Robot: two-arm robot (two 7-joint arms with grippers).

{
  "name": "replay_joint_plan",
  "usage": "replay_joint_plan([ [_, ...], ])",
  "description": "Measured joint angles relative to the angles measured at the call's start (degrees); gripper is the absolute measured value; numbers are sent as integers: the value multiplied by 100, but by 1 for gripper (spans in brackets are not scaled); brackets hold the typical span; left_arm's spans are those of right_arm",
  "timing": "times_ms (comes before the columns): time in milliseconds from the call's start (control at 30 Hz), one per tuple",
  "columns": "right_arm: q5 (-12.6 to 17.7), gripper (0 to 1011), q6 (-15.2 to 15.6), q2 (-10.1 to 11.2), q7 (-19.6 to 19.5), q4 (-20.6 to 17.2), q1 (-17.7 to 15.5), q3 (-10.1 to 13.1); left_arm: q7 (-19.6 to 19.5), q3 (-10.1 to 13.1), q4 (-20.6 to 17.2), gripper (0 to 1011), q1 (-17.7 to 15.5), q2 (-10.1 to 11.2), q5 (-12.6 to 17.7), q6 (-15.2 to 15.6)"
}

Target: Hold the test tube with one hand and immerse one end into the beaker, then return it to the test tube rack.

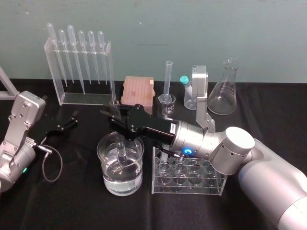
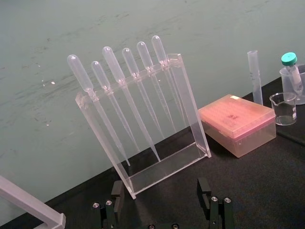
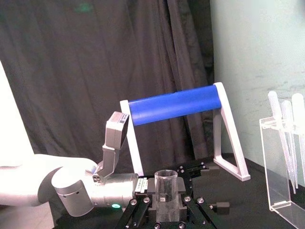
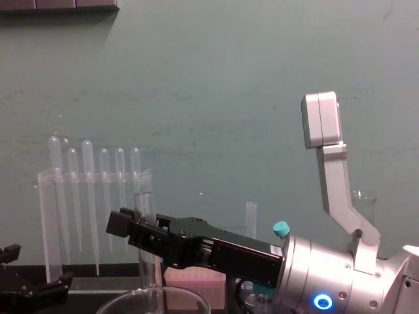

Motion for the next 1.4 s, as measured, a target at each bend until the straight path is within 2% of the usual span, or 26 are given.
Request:
replay_joint_plan([
  [1400, 0, 225, 0, 0, 0, 0, 0, 0, 0, 0, 0, 1000, 0, 0, 0, 0],
])
